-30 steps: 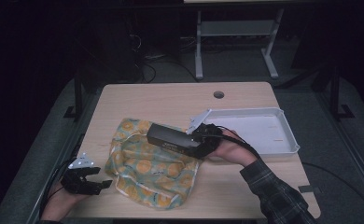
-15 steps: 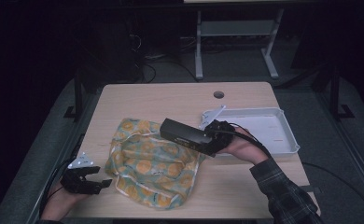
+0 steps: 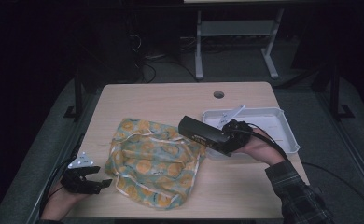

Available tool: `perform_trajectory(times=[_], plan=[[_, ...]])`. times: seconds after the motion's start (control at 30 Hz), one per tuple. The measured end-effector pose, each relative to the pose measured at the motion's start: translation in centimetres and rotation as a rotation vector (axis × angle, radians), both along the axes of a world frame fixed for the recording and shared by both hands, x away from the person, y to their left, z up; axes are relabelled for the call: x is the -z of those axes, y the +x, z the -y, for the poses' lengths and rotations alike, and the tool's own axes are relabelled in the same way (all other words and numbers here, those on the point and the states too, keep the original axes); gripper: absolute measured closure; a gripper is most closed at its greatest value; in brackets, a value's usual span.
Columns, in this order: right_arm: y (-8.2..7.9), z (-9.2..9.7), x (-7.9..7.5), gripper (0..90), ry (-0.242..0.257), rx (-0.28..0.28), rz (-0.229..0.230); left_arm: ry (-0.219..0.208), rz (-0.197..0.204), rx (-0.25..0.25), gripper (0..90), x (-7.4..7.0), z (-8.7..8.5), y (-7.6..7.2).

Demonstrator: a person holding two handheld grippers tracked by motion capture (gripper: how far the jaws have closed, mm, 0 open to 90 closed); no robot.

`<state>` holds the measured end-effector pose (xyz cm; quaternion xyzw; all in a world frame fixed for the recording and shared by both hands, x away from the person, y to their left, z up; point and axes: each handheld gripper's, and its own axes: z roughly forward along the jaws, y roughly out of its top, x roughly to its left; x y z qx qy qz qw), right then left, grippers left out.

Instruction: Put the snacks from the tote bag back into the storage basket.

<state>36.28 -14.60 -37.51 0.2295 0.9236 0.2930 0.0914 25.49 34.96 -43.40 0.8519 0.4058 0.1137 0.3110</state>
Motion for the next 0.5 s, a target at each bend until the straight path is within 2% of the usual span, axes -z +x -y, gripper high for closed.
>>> perform_trajectory(times=[0.23,0.3,0.5], plan=[[0.7,2.1,-0.2,42.2,0.013,0.062,0.002,-0.001,0.003,0.006,24.6,0.0,0.1,0.1],[0.9,3.0,-0.1,42.2,0.015,0.098,-0.004,-0.002,0.001,0.005,24.6,0.0,0.2,0.2],[1.3,4.5,0.2,42.2,0.016,0.128,-0.013,-0.003,0.001,0.014,24.6,0.1,0.4,0.4]])
